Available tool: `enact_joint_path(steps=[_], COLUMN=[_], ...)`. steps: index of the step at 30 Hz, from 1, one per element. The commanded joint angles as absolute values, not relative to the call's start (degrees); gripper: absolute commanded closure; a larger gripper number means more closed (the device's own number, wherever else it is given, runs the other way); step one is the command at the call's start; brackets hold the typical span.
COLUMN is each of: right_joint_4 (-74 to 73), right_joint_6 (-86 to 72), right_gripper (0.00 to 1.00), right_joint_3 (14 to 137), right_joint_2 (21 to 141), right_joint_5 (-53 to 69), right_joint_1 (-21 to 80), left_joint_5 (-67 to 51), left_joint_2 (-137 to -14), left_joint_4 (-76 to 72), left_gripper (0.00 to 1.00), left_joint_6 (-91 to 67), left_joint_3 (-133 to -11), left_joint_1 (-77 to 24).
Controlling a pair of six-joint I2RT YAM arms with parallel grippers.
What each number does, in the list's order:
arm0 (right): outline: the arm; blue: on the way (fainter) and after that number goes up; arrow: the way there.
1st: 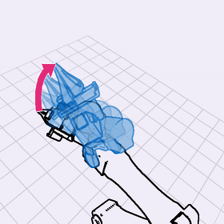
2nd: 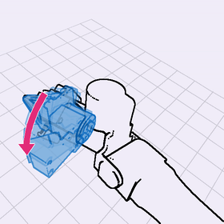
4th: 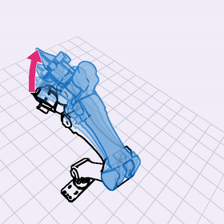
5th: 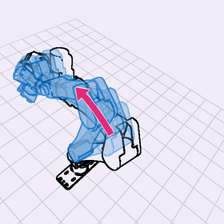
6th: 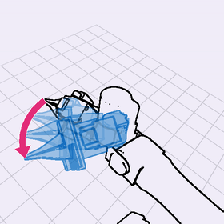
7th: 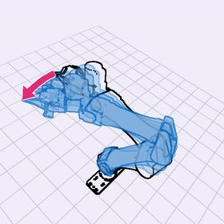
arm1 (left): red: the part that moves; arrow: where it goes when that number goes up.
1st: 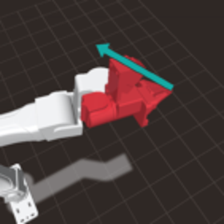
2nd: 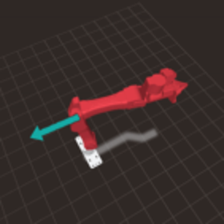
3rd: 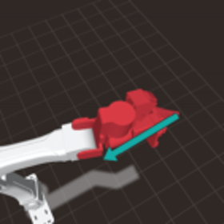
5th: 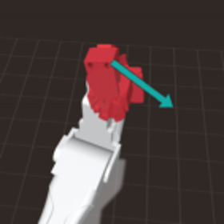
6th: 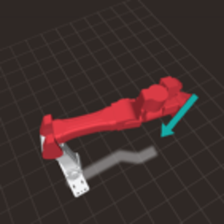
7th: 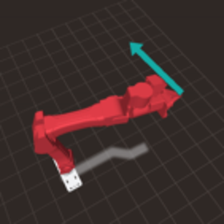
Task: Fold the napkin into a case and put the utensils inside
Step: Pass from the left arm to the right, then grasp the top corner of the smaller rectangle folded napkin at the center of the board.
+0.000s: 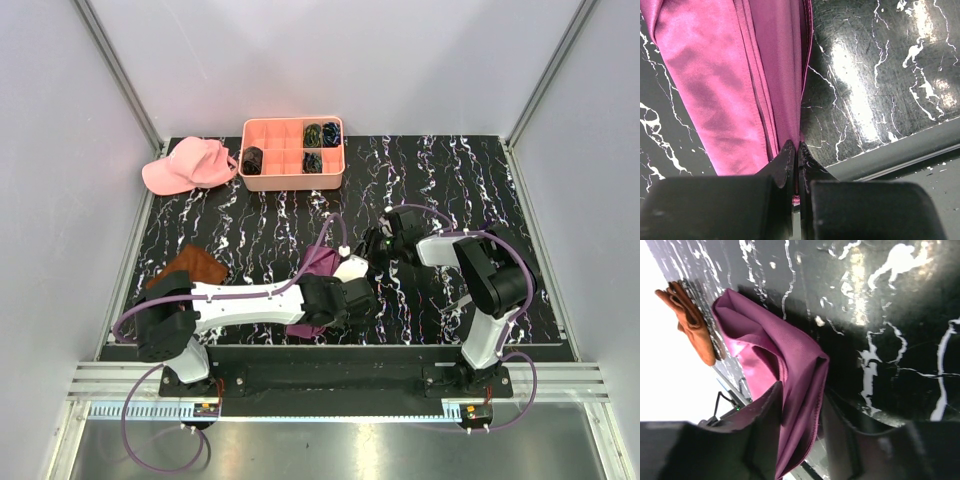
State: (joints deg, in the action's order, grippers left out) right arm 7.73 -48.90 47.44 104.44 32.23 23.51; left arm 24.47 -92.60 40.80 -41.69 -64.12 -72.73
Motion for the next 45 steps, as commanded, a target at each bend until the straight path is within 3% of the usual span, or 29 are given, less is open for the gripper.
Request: enact_joint_path(steps=[1, 9, 10, 11, 14, 19, 21, 22, 24, 29, 37, 45], right_joint_4=[4.93, -1.56, -1.84, -2.02, -2.46, -3.34, -3.34, -3.43, -3.6, -4.13, -5.71, -6.33], right_joint_6=[-45.62, -40.96, -40.7, -40.69, -40.52, -39.9, -39.81, -39.81, -39.81, -40.78, -44.82, -53.33], right_gripper=[0.67, 0.92, 0.94, 0.97, 1.0, 1.0, 1.0, 1.0, 1.0, 1.0, 1.0, 1.0], right_joint_3=[48.43, 51.33, 51.42, 51.42, 51.24, 51.42, 51.77, 51.85, 52.12, 52.29, 53.08, 55.63], right_joint_2=[103.98, 102.48, 102.65, 102.66, 101.78, 101.25, 101.42, 101.51, 101.16, 100.46, 98.44, 100.02], right_joint_5=[29.62, 28.03, 28.39, 28.74, 28.04, 27.86, 28.04, 28.04, 28.12, 28.13, 25.4, 21.63], right_joint_1=[23.2, 23.29, 23.2, 23.2, 23.2, 23.12, 23.29, 23.29, 23.29, 23.38, 26.19, 31.72], left_joint_5=[23.12, 13.81, 13.28, 13.1, 11.52, 3.97, 1.42, 0.28, 0.35, -1.06, 0.62, -1.84], left_joint_2=[-90.09, -92.72, -92.9, -92.55, -89.31, -81.93, -80.6, -80.42, -81.2, -88.76, -98.95, -101.6], left_joint_4=[37.28, 27.96, 27.95, 27.95, 27.07, 23.21, 19.97, 19.34, 18.72, 14.95, 12.13, 8.88], left_gripper=[1.0, 0.99, 0.95, 0.8, 0.63, 0.57, 0.62, 0.7, 0.77, 0.96, 1.0, 1.0], left_joint_6=[-41.66, -39.38, -39.2, -39.11, -38.06, -36.83, -37.09, -37.44, -37.62, -36.92, -38.93, -40.61], left_joint_3=[-63.81, -62.66, -62.93, -63.1, -62.32, -59.42, -56.52, -55.73, -54.32, -53.96, -55.9, -55.11], left_joint_1=[-72.6, -72.6, -72.42, -72.07, -70.15, -62.59, -57.41, -55.65, -50.82, -45.0, -44.38, -44.3])
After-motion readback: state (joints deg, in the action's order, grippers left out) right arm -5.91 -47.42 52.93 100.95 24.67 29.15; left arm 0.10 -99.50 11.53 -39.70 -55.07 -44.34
